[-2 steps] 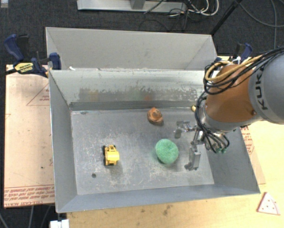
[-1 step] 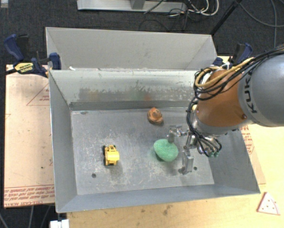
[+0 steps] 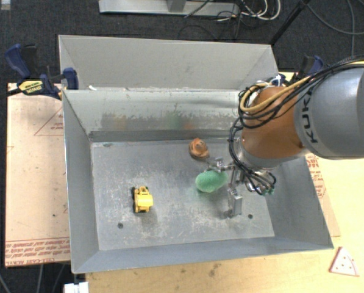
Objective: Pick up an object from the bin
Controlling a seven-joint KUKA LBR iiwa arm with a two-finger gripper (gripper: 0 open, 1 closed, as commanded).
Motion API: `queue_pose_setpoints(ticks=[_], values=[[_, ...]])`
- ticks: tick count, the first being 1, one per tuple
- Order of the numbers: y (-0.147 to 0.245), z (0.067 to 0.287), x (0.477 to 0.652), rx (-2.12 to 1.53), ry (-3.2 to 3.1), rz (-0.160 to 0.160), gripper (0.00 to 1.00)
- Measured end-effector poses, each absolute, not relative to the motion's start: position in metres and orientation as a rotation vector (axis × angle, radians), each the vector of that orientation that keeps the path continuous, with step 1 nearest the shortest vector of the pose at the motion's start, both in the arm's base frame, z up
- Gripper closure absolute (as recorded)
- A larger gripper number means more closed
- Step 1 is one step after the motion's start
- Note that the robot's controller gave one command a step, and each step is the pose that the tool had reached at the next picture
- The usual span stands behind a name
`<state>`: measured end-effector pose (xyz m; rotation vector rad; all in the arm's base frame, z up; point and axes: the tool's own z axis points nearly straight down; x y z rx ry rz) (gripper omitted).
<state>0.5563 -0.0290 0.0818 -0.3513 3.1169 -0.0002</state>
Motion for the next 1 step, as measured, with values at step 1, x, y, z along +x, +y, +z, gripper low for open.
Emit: queue_pose_setpoints(ticks=[1], values=[[-0.0138, 0.07, 0.5563, -0.484, 3.102, 0.001, 1.0]])
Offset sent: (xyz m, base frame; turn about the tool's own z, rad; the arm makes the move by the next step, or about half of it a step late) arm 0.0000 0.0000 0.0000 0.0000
